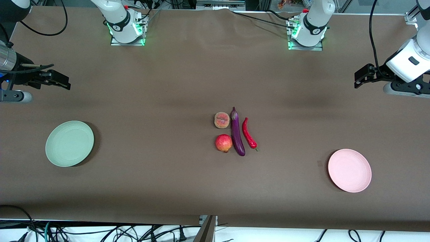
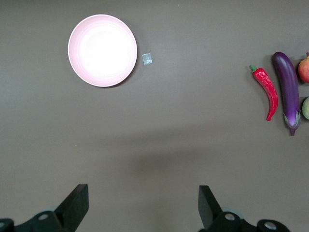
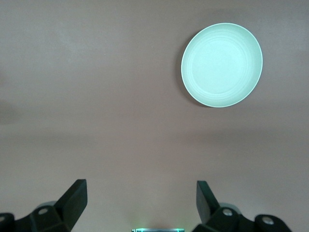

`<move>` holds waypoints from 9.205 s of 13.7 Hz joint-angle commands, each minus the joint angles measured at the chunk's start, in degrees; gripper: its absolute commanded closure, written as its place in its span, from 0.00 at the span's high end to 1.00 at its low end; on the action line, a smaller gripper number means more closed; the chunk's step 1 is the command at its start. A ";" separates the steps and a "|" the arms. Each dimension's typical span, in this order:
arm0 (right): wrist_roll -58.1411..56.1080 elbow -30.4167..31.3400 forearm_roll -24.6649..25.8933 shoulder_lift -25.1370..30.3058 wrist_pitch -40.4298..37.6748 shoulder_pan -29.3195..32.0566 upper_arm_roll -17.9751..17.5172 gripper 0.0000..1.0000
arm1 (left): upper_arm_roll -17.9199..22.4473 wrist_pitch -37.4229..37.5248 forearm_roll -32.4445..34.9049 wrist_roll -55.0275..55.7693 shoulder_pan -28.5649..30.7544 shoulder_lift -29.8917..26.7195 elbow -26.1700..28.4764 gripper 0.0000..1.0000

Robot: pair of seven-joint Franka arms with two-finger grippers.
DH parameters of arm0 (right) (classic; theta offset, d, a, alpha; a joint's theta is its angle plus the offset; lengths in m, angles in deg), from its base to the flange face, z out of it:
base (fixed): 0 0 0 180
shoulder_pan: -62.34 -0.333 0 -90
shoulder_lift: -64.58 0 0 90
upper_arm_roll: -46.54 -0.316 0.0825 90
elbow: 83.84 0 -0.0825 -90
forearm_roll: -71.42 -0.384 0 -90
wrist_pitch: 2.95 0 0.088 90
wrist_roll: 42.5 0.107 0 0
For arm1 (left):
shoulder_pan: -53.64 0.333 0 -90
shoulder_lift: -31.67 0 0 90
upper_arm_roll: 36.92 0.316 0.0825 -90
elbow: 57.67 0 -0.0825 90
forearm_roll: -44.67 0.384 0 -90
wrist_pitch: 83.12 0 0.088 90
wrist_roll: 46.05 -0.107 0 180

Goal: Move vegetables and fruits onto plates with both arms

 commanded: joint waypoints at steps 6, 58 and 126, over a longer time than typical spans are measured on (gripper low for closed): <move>-0.85 -0.64 -0.28 -0.57 0.31 0.33 -0.07 1.00 | -0.37 0.17 -0.53 0.40 0.38 -1.08 0.60 1.00; 42.65 -0.55 -2.65 -35.81 53.74 -38.24 -0.43 1.00 | -1.43 -42.02 -21.00 29.30 -15.44 40.84 -0.63 1.00; 13.19 -4.42 5.35 -37.48 31.23 1.23 -18.35 1.00 | -12.06 -46.39 -6.69 30.98 -18.60 35.92 4.98 1.00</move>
